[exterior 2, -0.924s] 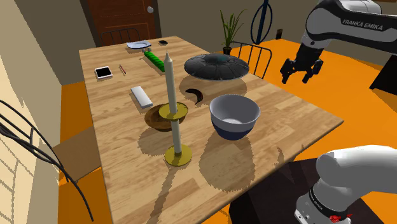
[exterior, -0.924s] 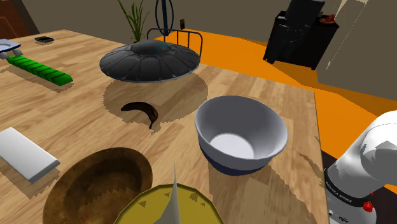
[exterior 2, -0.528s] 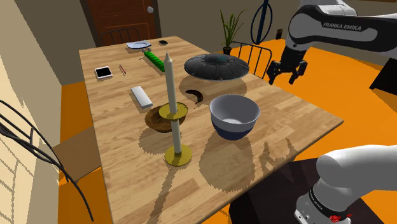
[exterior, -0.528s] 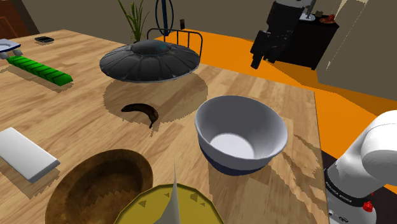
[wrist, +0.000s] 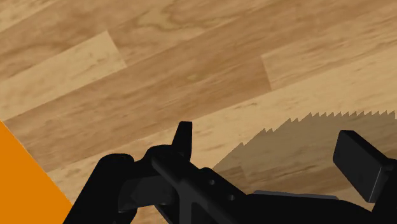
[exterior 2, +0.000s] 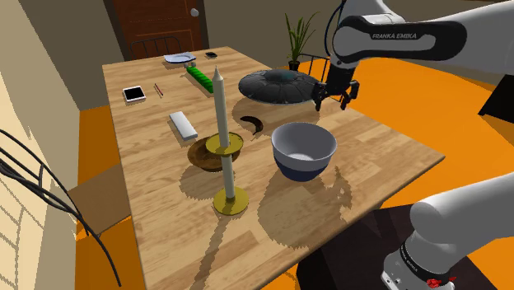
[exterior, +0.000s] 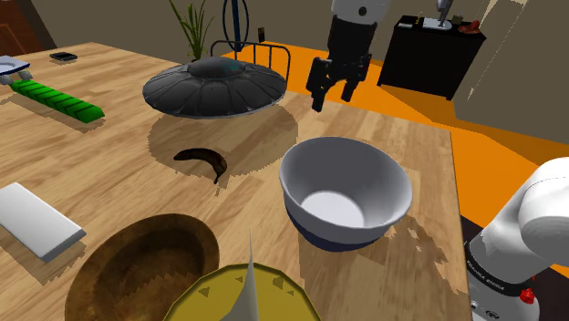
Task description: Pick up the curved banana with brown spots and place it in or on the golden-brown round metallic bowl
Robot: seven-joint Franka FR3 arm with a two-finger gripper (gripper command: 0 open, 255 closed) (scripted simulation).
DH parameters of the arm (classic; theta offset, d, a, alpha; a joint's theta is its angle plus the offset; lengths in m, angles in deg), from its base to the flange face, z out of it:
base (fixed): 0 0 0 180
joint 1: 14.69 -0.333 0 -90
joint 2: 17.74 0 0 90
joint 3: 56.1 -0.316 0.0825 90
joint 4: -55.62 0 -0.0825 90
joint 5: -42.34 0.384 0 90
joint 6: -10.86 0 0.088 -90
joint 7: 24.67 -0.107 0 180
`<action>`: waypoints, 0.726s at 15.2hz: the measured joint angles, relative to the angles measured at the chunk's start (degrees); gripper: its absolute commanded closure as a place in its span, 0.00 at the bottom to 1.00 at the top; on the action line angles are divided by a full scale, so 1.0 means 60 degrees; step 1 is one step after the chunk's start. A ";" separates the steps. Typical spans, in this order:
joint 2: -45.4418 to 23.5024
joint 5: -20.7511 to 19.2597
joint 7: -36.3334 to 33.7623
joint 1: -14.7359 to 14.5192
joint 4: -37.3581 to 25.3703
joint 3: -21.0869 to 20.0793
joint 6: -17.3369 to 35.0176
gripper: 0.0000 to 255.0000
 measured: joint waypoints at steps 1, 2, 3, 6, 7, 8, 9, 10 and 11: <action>-0.0272 -0.0030 -0.0173 -0.0016 -0.0209 -0.0151 0.0047 0.00; -0.0588 -0.0064 -0.0410 -0.0049 -0.0411 -0.0356 0.0151 0.00; -0.0885 -0.0110 -0.0656 -0.0086 -0.0640 -0.0556 0.0201 0.00; -0.1850 -0.0363 -0.1297 -0.0156 -0.1368 -0.1054 0.0364 0.00; -0.2145 -0.0459 -0.1501 -0.0188 -0.1565 -0.1200 0.0429 0.00; -0.2559 -0.0614 -0.1755 -0.0223 -0.1944 -0.1373 0.0420 0.00; -0.2883 -0.0744 -0.1973 -0.0270 -0.2161 -0.1512 0.0480 0.00; -0.3285 -0.0920 -0.2226 -0.0328 -0.2482 -0.1665 0.0506 0.00; -0.3622 -0.1078 -0.2454 -0.0395 -0.2722 -0.1789 0.0543 0.00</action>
